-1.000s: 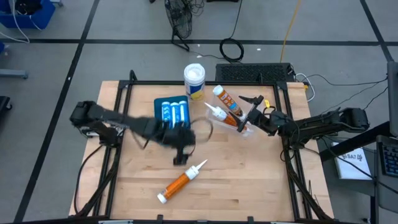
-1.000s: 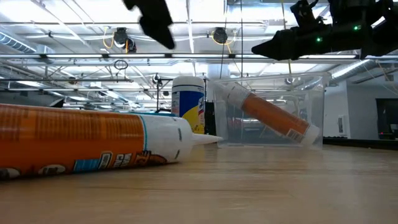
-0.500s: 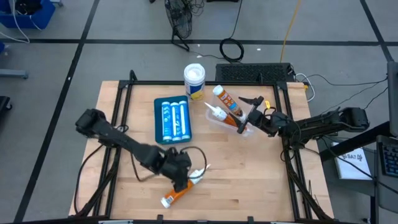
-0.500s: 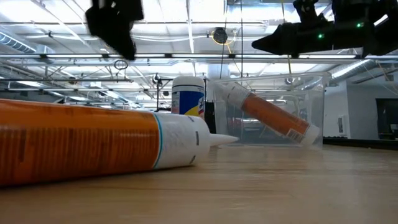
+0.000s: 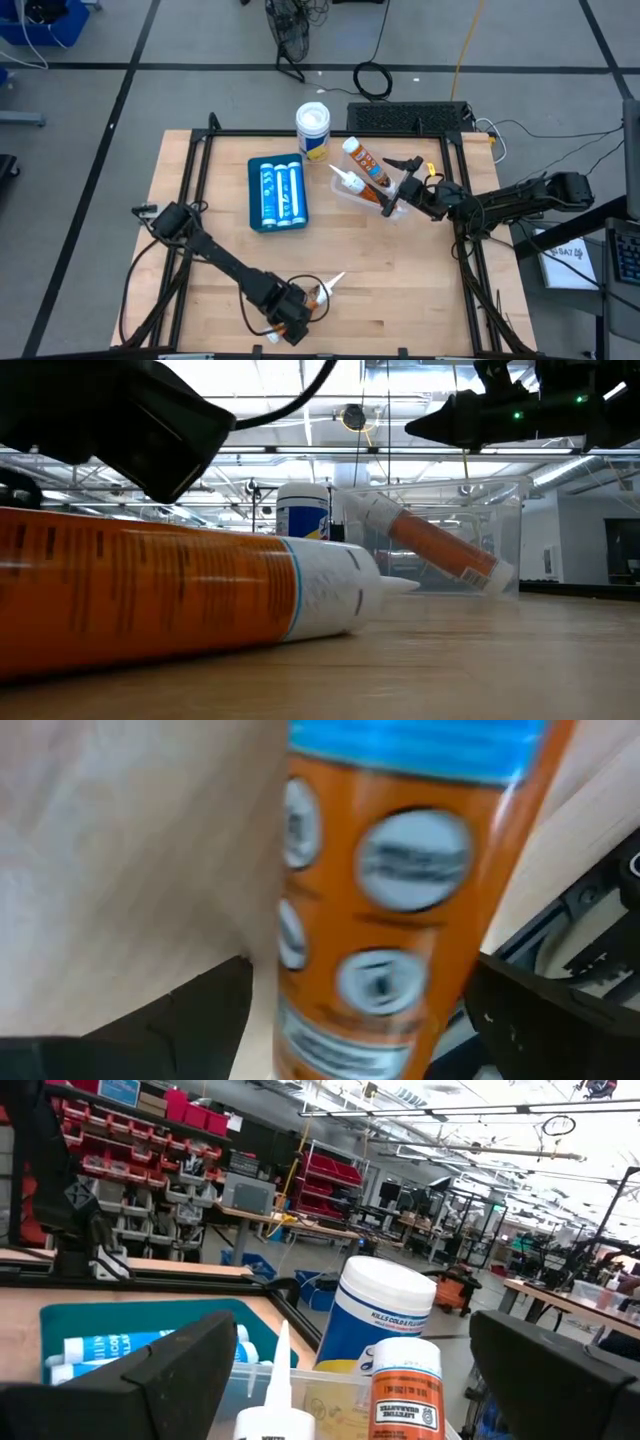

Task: Pick & place silicon tubes, Sealant and Lysol wipes
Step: Put the orange caulk tube into the transparent bin

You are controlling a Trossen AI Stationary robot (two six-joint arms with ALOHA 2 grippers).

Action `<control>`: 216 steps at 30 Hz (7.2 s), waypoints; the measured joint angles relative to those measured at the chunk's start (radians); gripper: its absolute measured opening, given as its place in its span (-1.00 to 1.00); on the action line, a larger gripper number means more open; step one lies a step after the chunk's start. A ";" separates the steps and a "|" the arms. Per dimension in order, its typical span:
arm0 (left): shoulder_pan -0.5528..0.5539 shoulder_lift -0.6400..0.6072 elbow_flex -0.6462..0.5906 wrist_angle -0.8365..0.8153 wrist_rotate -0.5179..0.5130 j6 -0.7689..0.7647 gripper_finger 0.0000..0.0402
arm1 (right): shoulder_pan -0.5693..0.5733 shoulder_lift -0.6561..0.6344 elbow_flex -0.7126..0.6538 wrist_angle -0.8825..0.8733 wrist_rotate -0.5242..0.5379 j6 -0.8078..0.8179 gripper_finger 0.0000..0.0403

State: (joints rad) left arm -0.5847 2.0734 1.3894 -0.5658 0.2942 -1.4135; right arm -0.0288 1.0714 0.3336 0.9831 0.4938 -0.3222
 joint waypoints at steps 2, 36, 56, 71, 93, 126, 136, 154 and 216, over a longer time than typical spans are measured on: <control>-0.007 0.023 0.001 0.000 -0.012 -0.035 0.75 | 0.000 0.000 0.000 0.000 0.000 0.000 0.86; -0.091 -0.038 -0.017 -0.014 -0.585 0.363 0.12 | 0.000 0.000 0.000 -0.061 0.004 0.023 0.86; -0.439 -0.328 -0.008 -0.447 -1.489 0.250 0.12 | 0.000 0.000 -0.001 -0.061 0.000 0.131 0.86; -0.154 -0.324 -0.127 -0.179 -0.831 0.264 0.12 | -0.001 0.001 -0.001 -0.077 0.000 0.129 0.86; 0.237 -0.764 -0.708 0.924 -0.461 1.430 0.12 | -0.003 0.000 -0.002 -0.100 0.002 0.115 0.86; 0.486 -1.223 -1.159 1.314 -0.504 1.529 0.11 | -0.015 0.471 0.365 0.152 -0.549 0.339 0.86; 0.485 -1.223 -1.158 1.263 -0.502 1.506 0.11 | -0.015 0.597 0.522 0.157 -0.561 0.297 0.86; 0.529 -1.114 -1.091 1.278 -0.484 1.477 0.11 | -0.015 0.644 0.608 0.152 -0.630 0.220 0.86; 0.715 -0.622 -0.660 1.229 -0.074 1.300 0.72 | -0.050 0.163 0.385 -0.243 -0.419 0.053 -0.05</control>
State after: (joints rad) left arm 0.1303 1.4510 0.7296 0.6633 0.2203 -0.1134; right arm -0.0784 1.2345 0.7185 0.7400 0.0750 -0.2690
